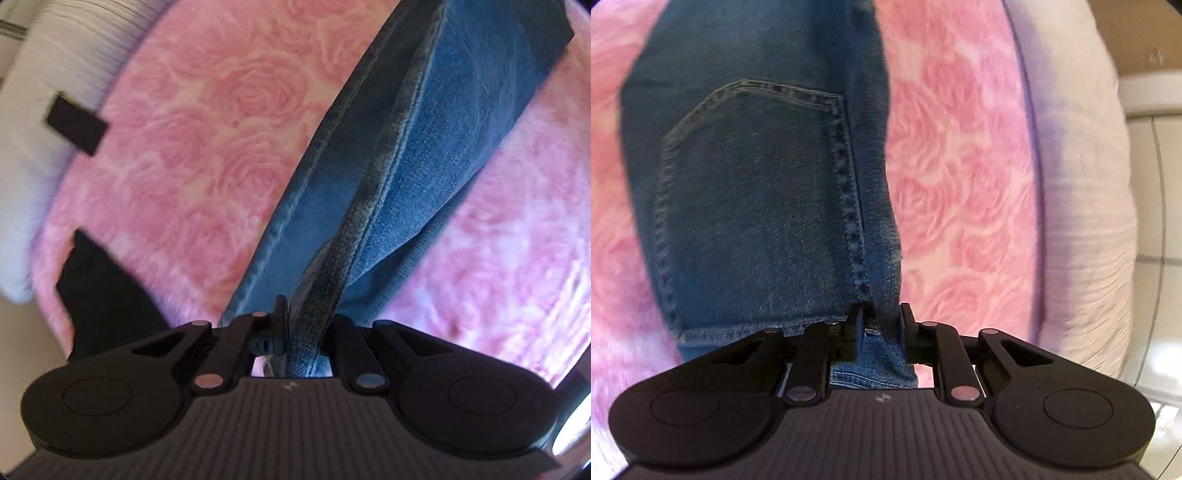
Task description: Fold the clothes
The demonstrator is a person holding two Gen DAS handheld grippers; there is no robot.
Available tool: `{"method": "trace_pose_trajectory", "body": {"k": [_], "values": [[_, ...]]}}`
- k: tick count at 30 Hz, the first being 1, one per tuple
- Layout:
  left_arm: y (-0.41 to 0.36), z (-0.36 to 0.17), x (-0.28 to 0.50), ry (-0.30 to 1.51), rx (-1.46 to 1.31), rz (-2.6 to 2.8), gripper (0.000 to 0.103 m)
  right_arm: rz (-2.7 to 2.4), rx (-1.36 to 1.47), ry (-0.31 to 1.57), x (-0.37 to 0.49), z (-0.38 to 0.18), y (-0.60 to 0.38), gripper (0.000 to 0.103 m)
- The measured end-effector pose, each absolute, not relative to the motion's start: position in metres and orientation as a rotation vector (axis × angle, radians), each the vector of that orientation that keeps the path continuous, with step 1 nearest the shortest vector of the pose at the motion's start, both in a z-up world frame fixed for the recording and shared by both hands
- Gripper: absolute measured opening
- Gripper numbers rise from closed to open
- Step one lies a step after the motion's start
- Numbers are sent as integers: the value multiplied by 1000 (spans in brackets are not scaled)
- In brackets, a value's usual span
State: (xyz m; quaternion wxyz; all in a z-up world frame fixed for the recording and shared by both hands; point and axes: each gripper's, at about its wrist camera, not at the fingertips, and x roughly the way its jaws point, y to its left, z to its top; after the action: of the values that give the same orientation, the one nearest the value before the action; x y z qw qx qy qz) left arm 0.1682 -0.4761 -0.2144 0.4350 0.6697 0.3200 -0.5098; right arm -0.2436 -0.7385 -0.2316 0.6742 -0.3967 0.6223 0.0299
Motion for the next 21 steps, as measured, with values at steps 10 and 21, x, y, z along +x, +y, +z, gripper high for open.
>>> {"method": "trace_pose_trajectory", "body": {"k": [10, 21], "values": [[-511, -285, 206, 976, 1740, -1262, 3, 42, -751, 1450, -201, -291, -783, 20], [-495, -297, 212, 1090, 1821, -1146, 4, -117, -561, 1317, -204, -286, -782, 9]]}}
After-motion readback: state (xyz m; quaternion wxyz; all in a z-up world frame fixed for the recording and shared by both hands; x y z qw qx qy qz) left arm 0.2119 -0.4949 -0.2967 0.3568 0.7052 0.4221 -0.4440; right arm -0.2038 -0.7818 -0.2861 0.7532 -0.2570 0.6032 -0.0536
